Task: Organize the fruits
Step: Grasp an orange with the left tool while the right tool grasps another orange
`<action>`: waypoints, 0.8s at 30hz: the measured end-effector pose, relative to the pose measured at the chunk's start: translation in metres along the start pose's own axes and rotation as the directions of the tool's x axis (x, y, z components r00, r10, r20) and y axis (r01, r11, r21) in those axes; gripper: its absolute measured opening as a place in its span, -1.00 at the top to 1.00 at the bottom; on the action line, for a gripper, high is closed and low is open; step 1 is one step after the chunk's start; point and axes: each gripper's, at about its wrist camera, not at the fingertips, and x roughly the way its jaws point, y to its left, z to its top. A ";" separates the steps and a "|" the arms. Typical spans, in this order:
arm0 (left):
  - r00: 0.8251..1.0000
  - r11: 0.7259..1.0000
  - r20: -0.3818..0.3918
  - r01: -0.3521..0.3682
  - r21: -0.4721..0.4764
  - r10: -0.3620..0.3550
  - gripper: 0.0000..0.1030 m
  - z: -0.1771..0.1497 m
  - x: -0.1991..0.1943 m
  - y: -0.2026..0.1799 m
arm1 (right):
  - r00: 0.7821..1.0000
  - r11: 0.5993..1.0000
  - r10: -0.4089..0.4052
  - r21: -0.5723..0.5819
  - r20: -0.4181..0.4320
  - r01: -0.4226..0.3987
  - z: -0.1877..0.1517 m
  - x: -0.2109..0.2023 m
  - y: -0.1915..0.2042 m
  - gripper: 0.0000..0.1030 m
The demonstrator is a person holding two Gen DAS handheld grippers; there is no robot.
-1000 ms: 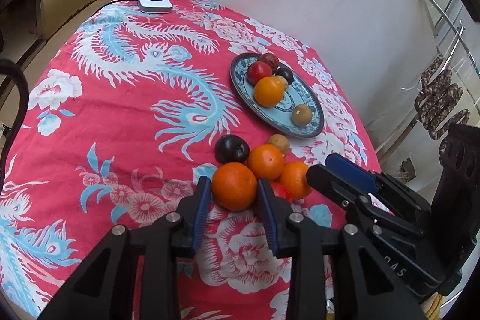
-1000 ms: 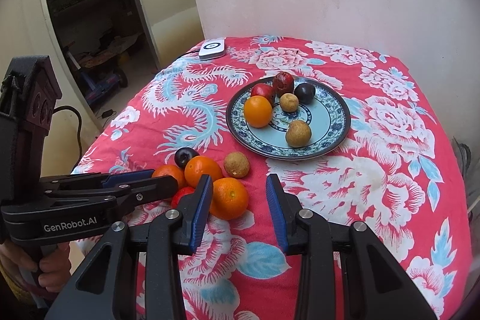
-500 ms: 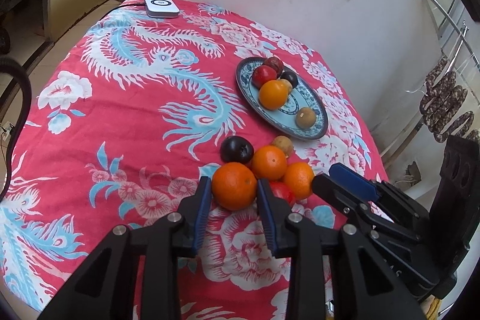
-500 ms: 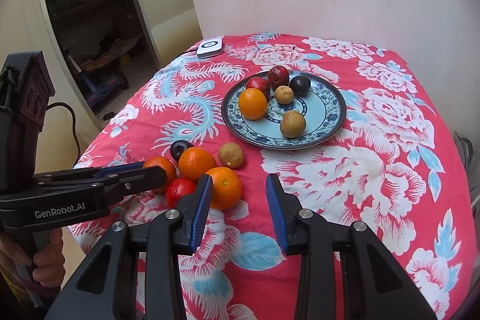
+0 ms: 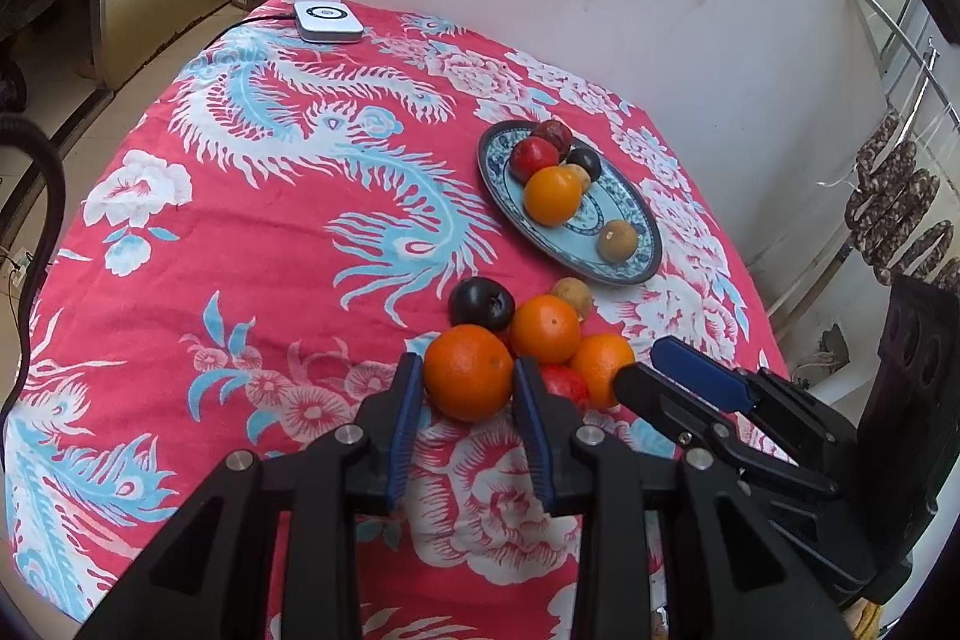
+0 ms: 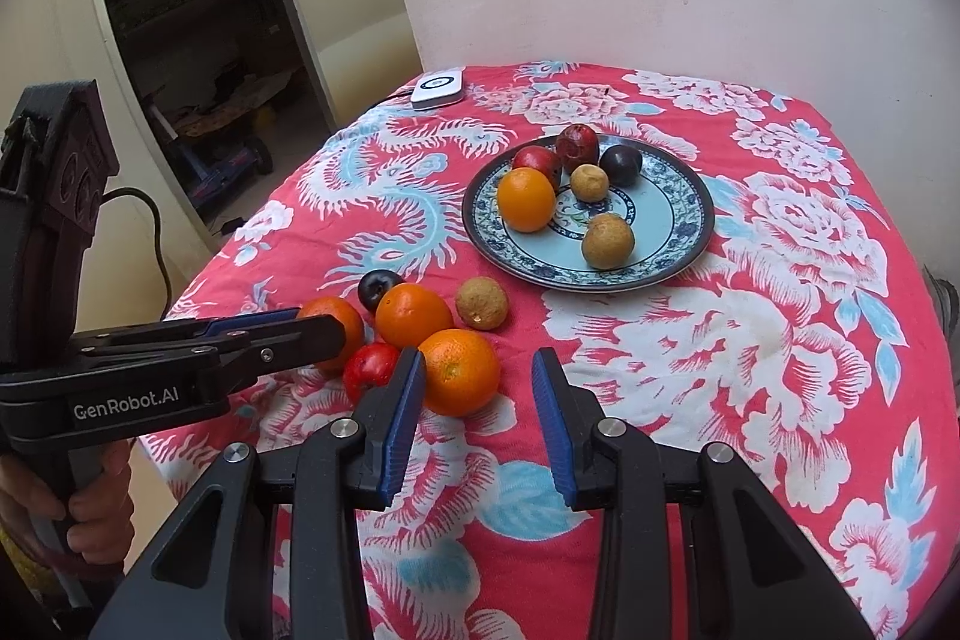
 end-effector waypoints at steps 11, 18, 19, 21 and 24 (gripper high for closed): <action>1.000 1.000 0.012 -0.009 0.002 0.009 0.37 0.000 -0.003 0.001 | 0.999 0.999 0.037 -0.007 -0.019 -0.037 -0.002 0.005 0.003 0.26; 1.000 1.000 0.014 -0.010 0.002 0.010 0.37 0.000 -0.004 0.000 | 0.997 0.998 0.065 -0.006 -0.042 -0.065 -0.005 0.011 0.004 0.26; 1.000 1.000 0.015 -0.011 0.002 0.011 0.37 0.000 -0.004 0.000 | 0.997 0.998 0.067 -0.006 -0.042 -0.067 -0.005 0.011 0.004 0.26; 1.000 1.000 0.017 -0.011 0.003 0.011 0.37 0.000 -0.005 0.000 | 0.996 0.997 0.078 0.005 -0.041 -0.078 -0.005 0.011 0.003 0.33; 1.000 1.000 0.018 -0.011 0.002 0.011 0.37 0.000 -0.005 0.000 | 0.996 0.997 0.081 0.014 -0.039 -0.081 -0.005 0.011 0.002 0.34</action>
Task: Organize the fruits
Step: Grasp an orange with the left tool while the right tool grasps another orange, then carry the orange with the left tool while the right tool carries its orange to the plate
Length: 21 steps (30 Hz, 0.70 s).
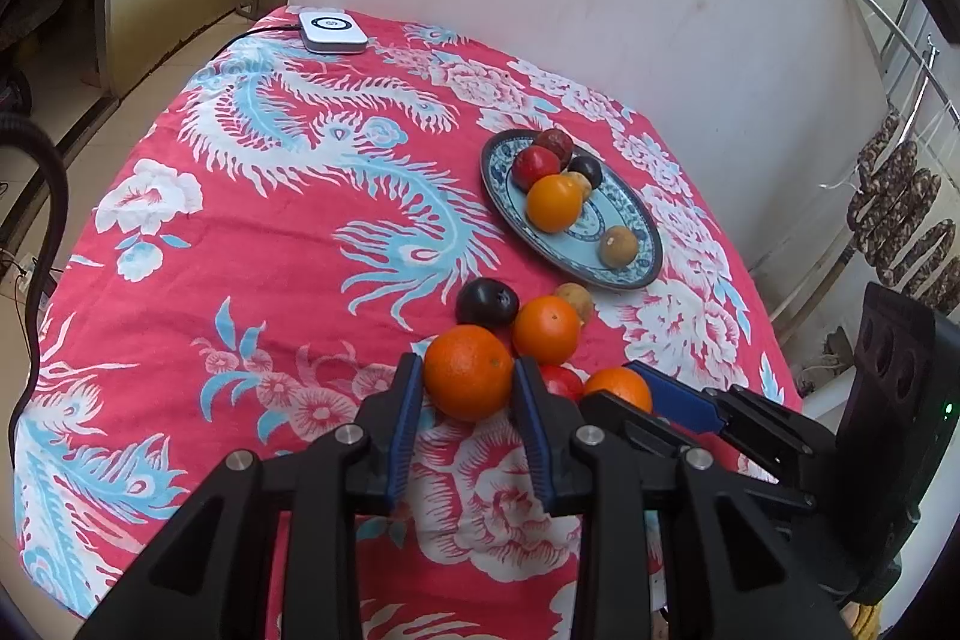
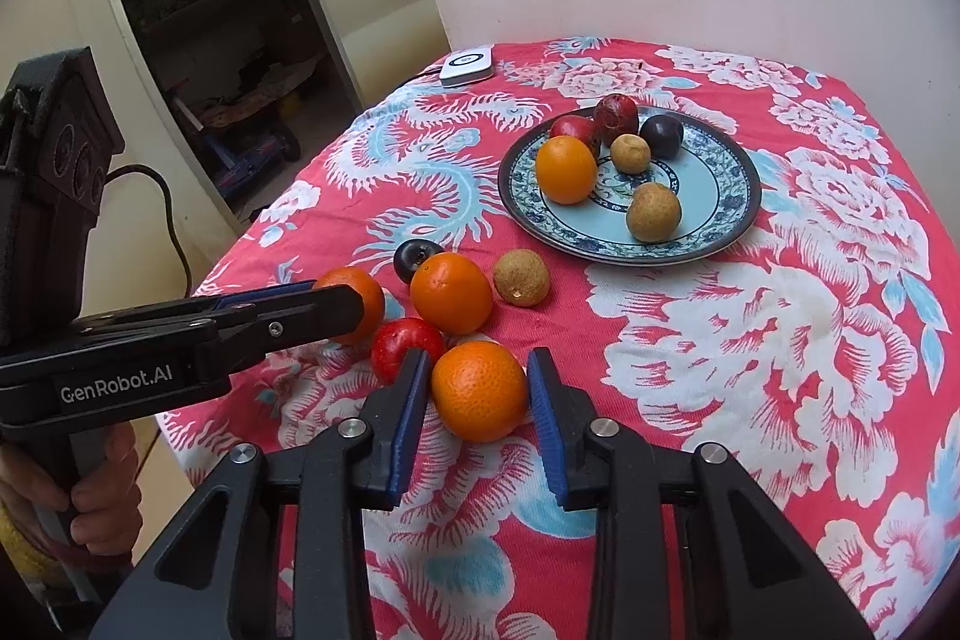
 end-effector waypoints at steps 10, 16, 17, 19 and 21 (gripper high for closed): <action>0.999 1.000 0.030 -0.014 0.022 0.013 0.37 0.005 -0.007 -0.003 | 0.999 0.999 -0.035 0.002 0.029 0.035 0.005 -0.012 -0.002 0.34; 0.998 0.998 0.054 -0.020 0.053 0.017 0.37 0.015 -0.009 -0.009 | 0.997 0.998 -0.057 0.005 0.043 0.057 0.013 -0.017 -0.007 0.34; 0.998 0.998 0.056 -0.018 0.058 0.015 0.37 0.017 -0.009 -0.011 | 0.997 0.998 -0.060 0.007 0.046 0.060 0.014 -0.018 -0.008 0.34; 0.998 0.997 0.061 -0.014 0.071 0.010 0.37 0.022 -0.010 -0.014 | 0.996 0.998 -0.065 0.012 0.055 0.064 0.017 -0.019 -0.011 0.34; 0.998 0.997 0.063 -0.010 0.083 0.004 0.37 0.025 -0.009 -0.018 | 0.995 0.997 -0.072 0.019 0.064 0.071 0.020 -0.022 -0.015 0.34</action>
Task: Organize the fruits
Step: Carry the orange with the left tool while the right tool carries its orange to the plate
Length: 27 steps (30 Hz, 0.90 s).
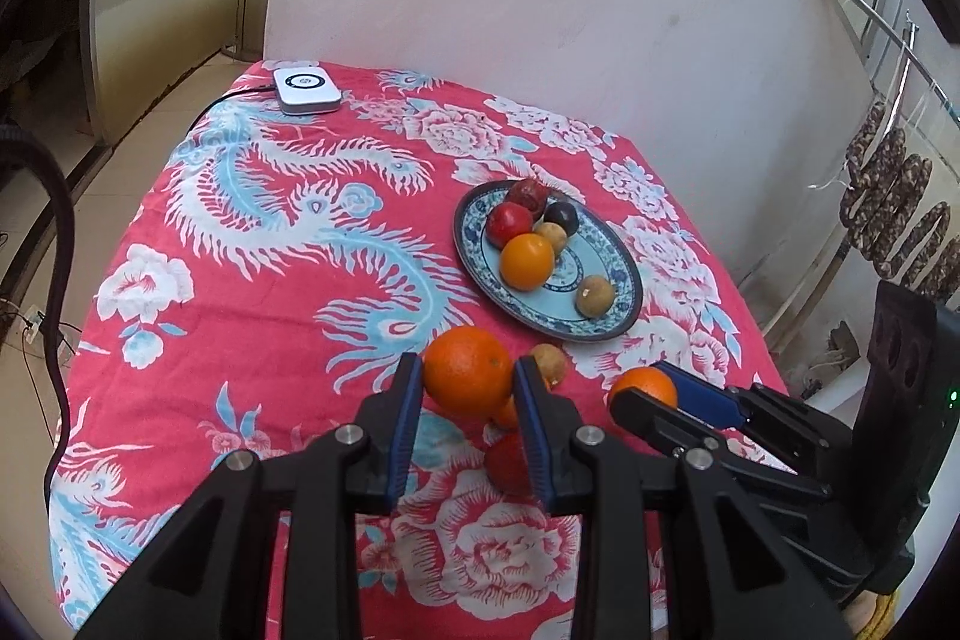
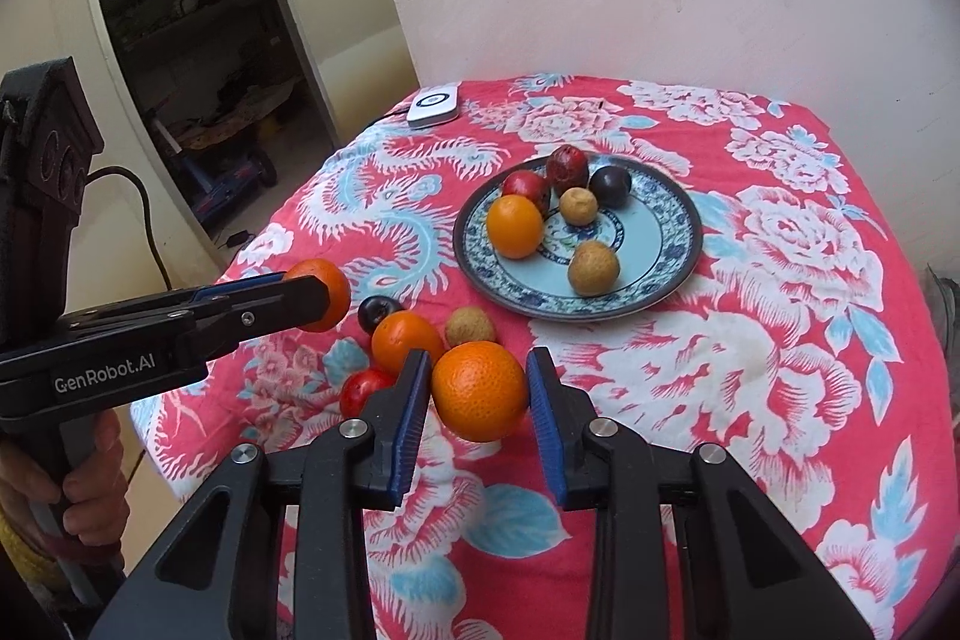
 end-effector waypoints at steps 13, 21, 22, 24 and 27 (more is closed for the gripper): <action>0.998 0.998 -0.016 0.057 0.040 -0.056 0.37 0.020 0.019 -0.018 | 0.997 0.998 -0.063 0.015 0.037 0.062 0.019 -0.008 -0.019 0.34; 0.998 0.997 -0.019 0.054 0.050 -0.053 0.37 0.041 0.039 -0.014 | 0.997 0.998 -0.066 0.027 0.043 0.065 0.035 0.005 -0.028 0.34; 0.998 0.997 -0.018 0.055 0.050 -0.054 0.37 0.044 0.042 -0.013 | 0.997 0.998 -0.066 0.028 0.042 0.065 0.037 0.007 -0.029 0.34; 0.998 0.997 -0.018 0.056 0.052 -0.055 0.37 0.049 0.047 -0.012 | 0.997 0.998 -0.063 0.033 0.040 0.061 0.042 0.013 -0.032 0.34; 0.998 0.997 -0.024 0.060 0.052 -0.059 0.37 0.055 0.055 -0.010 | 0.998 0.998 -0.056 0.043 0.031 0.055 0.048 0.024 -0.035 0.34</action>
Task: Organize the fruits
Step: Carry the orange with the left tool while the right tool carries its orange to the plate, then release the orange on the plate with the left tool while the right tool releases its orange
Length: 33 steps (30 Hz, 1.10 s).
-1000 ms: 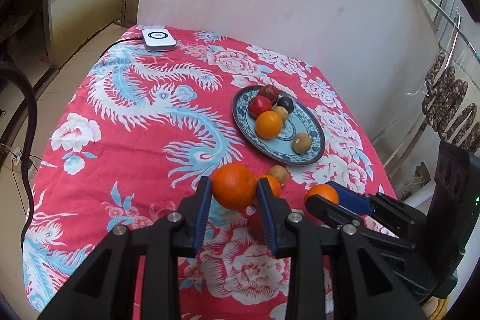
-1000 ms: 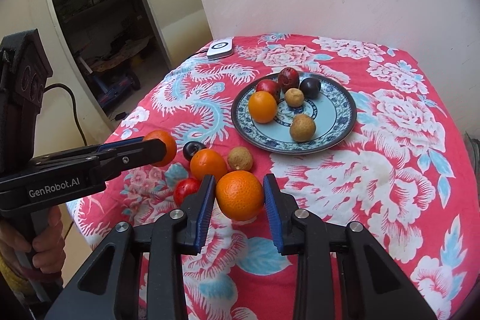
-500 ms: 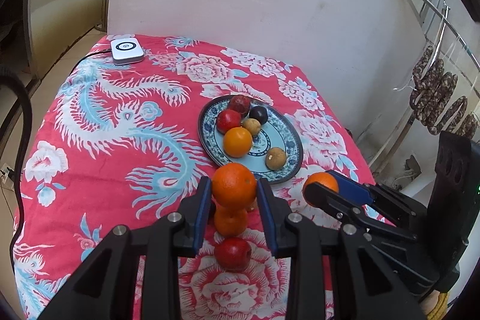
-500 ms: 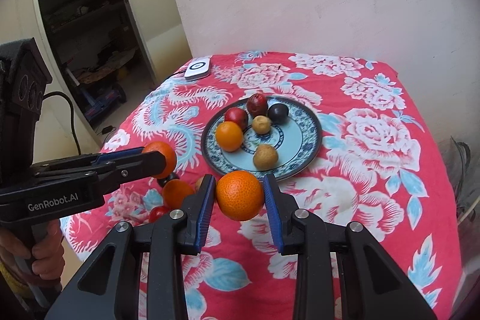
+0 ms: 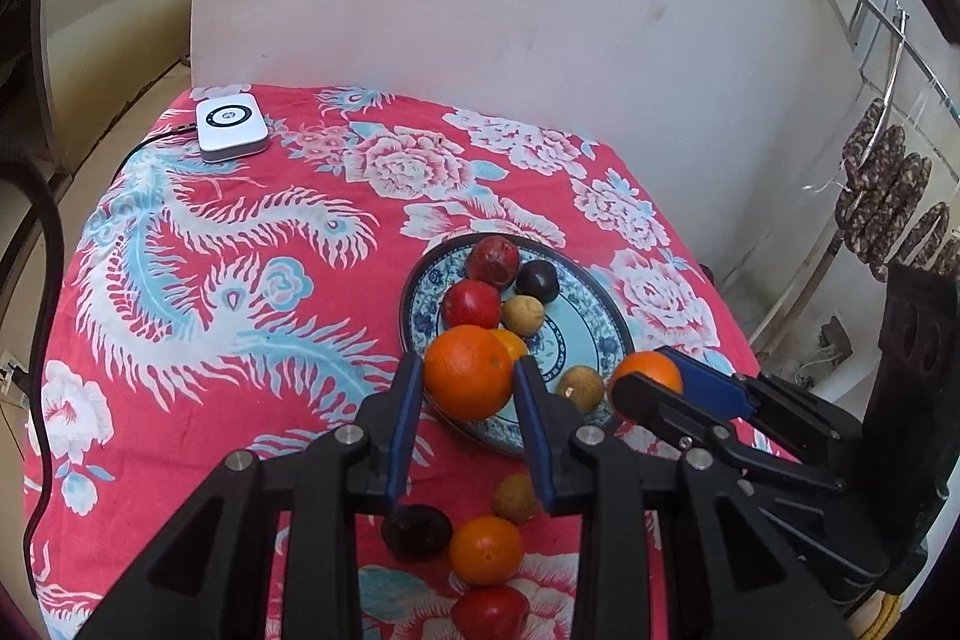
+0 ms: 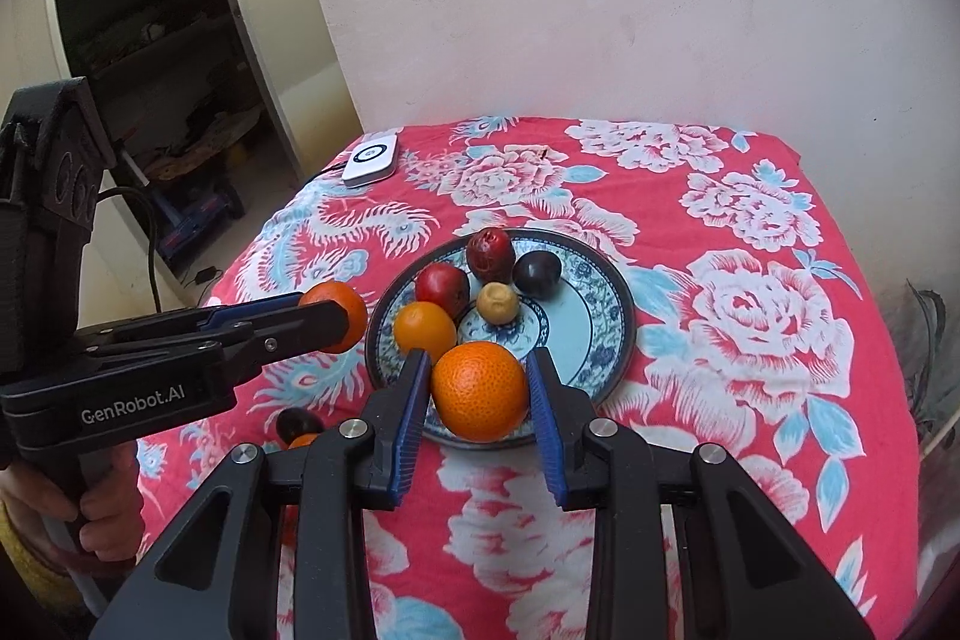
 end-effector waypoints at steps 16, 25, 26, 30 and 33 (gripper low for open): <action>0.999 0.999 -0.018 0.031 -0.016 -0.032 0.37 0.005 0.023 0.011 | 0.998 0.998 0.044 0.044 -0.034 -0.042 0.022 0.040 -0.006 0.34; 0.999 0.999 -0.017 0.044 -0.011 -0.044 0.37 0.004 0.025 0.011 | 0.997 0.997 0.057 0.060 -0.057 -0.053 0.025 0.050 -0.007 0.34; 0.999 0.999 -0.018 0.048 -0.010 -0.048 0.37 0.004 0.024 0.010 | 0.997 0.996 0.057 0.068 -0.059 -0.053 0.024 0.051 -0.008 0.34; 0.999 0.999 -0.018 0.050 -0.007 -0.050 0.36 0.003 0.025 0.009 | 0.995 0.995 0.052 0.094 -0.080 -0.044 0.023 0.054 -0.015 0.34; 0.999 0.999 -0.019 0.050 -0.007 -0.050 0.37 0.003 0.025 0.010 | 0.994 0.994 0.061 0.096 -0.088 -0.052 0.023 0.055 -0.015 0.34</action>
